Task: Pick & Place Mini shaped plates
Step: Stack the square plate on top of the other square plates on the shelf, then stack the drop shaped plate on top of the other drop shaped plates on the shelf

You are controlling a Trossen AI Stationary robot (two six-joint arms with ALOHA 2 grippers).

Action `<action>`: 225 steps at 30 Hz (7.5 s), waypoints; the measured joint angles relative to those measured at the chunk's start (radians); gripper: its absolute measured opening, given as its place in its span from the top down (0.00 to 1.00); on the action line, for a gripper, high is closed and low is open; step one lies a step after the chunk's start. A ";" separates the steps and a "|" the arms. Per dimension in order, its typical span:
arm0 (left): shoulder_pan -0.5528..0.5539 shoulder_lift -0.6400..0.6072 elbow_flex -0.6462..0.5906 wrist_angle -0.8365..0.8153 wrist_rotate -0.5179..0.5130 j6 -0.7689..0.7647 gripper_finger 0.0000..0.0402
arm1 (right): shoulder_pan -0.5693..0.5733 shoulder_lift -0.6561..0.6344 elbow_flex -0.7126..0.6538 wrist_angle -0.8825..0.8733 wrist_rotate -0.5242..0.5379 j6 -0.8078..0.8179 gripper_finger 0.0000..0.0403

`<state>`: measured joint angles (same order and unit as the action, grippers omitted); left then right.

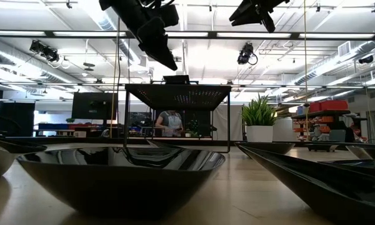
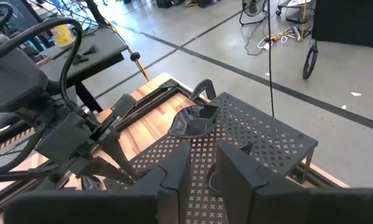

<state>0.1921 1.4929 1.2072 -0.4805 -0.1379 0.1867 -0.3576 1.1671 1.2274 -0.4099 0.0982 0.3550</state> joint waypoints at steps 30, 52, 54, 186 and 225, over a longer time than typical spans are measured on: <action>0.016 0.035 0.000 0.116 0.118 -0.221 0.98 | 0.002 0.000 0.000 -0.004 0.000 0.029 0.80; 0.000 -0.268 -0.060 -0.416 -0.079 -0.416 0.99 | 0.076 0.091 0.000 -0.331 -0.009 0.241 0.80; -0.019 -0.302 -0.100 -0.398 -0.084 -0.442 0.98 | 0.093 0.099 -0.001 -0.360 -0.010 0.273 0.80; -0.391 -0.537 -0.383 -0.141 -0.446 -0.976 0.96 | 0.025 0.335 0.055 0.011 0.202 0.283 1.00; -0.020 -0.537 -0.383 -0.035 -0.223 -0.610 0.96 | -0.023 0.547 0.055 0.122 0.184 0.186 0.99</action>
<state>0.1722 0.9554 0.8242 -0.5153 -0.3613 -0.4228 -0.3801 1.7145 1.2823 -0.2880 0.2824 0.5411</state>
